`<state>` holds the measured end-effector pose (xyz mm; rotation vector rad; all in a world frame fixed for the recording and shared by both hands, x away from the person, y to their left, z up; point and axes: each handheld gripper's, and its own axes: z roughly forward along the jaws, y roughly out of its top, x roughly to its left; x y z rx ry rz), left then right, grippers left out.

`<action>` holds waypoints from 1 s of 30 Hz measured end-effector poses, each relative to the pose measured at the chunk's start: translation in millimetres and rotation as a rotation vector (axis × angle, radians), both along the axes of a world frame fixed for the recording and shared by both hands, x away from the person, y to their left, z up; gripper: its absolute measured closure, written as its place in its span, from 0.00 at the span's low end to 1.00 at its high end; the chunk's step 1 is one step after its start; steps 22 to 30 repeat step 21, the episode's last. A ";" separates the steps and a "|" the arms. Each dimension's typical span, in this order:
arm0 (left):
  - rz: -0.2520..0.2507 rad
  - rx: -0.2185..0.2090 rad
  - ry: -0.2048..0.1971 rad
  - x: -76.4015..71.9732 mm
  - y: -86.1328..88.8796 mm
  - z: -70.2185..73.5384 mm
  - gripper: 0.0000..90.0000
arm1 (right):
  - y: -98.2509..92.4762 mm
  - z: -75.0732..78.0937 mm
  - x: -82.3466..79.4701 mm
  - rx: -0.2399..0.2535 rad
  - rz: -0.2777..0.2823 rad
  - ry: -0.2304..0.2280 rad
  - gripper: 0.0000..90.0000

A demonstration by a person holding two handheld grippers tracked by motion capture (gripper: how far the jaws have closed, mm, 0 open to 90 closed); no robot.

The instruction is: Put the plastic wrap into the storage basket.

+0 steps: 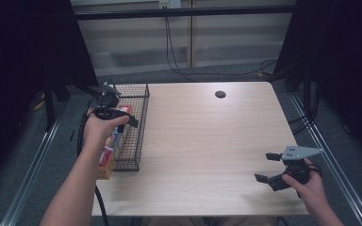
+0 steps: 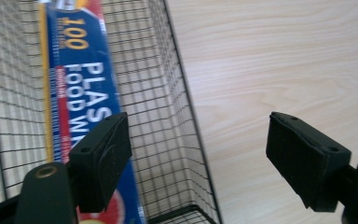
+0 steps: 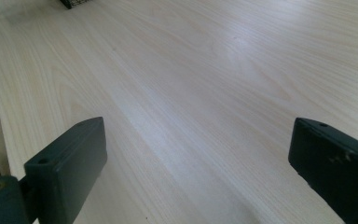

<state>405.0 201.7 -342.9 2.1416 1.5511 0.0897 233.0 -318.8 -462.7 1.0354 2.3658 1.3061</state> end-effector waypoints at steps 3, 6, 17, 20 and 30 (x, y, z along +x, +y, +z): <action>-0.024 -0.007 -0.010 -2.2 -7.6 0.1 0.24 | 0.1 -0.1 0.0 0.002 0.003 0.002 0.05; -0.059 -0.009 -0.013 -4.3 -14.9 1.0 0.24 | -0.2 -0.1 0.1 0.000 0.000 0.000 0.05; -0.124 -0.027 -0.028 -8.7 -32.5 0.2 0.23 | 0.1 -0.7 0.3 -0.004 0.002 -0.001 0.05; -0.146 -0.035 -0.044 -9.6 -36.6 -0.6 0.21 | -0.7 -1.5 0.7 -0.006 -0.002 0.000 0.05; -0.146 -0.035 -0.044 -9.6 -36.6 -0.6 0.20 | -0.7 -1.5 0.7 -0.006 -0.002 0.000 0.05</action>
